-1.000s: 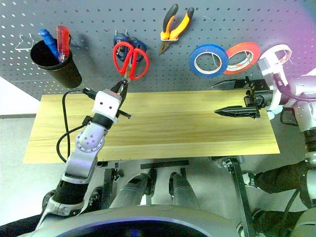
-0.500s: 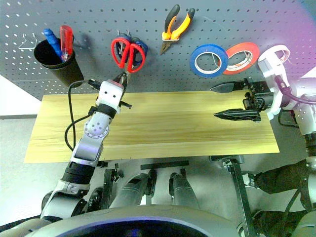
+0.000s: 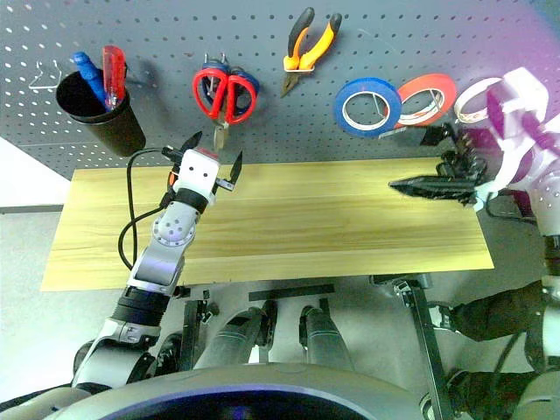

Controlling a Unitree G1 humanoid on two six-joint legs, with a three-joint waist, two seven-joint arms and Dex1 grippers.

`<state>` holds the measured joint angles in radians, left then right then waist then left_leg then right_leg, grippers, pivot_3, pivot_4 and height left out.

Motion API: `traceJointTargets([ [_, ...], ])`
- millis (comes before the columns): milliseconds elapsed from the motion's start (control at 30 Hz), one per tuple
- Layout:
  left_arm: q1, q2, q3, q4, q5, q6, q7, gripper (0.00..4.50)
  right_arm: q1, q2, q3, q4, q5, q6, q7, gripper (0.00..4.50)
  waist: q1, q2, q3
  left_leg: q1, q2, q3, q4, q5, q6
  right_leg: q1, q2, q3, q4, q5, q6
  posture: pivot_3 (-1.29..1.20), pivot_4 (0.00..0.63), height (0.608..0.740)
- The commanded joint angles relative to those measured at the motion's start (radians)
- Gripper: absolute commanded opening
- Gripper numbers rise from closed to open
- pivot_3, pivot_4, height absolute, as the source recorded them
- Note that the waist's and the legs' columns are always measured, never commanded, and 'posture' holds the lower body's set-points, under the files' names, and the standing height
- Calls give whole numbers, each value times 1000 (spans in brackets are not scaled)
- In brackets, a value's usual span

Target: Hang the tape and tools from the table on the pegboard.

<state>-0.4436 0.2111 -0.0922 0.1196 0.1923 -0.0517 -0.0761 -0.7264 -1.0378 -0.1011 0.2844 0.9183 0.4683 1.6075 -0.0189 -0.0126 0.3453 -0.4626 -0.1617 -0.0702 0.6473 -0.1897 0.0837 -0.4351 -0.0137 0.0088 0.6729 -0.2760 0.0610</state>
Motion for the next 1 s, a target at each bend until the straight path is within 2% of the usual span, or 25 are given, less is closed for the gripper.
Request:
traceJointTargets([
  [33,37,9,5,-83,1,-11,-10,4442,-26,16,-73,-22,31,45,7,4500,1,0,0,0,0,0,0,0,0,0,0,0,0,0,0,-130,343,740],
  [533,325,58,67,-388,-43,149,-86,4442,-24,33,-59,-39,-2,33,7,4500,5,1,0,0,0,1,0,-2,2,0,0,0,0,0,0,-89,338,740],
  [767,349,56,196,-341,-116,318,-70,4442,-39,53,-54,-35,-9,35,7,4500,6,1,0,0,0,1,-1,-3,4,-1,-1,0,0,0,0,-71,342,740],
  [1000,252,101,265,-144,-145,360,-67,4442,-47,74,-51,-39,-23,39,7,4500,9,1,0,0,0,1,-1,-3,4,-1,-1,0,0,0,0,-69,342,740],
])
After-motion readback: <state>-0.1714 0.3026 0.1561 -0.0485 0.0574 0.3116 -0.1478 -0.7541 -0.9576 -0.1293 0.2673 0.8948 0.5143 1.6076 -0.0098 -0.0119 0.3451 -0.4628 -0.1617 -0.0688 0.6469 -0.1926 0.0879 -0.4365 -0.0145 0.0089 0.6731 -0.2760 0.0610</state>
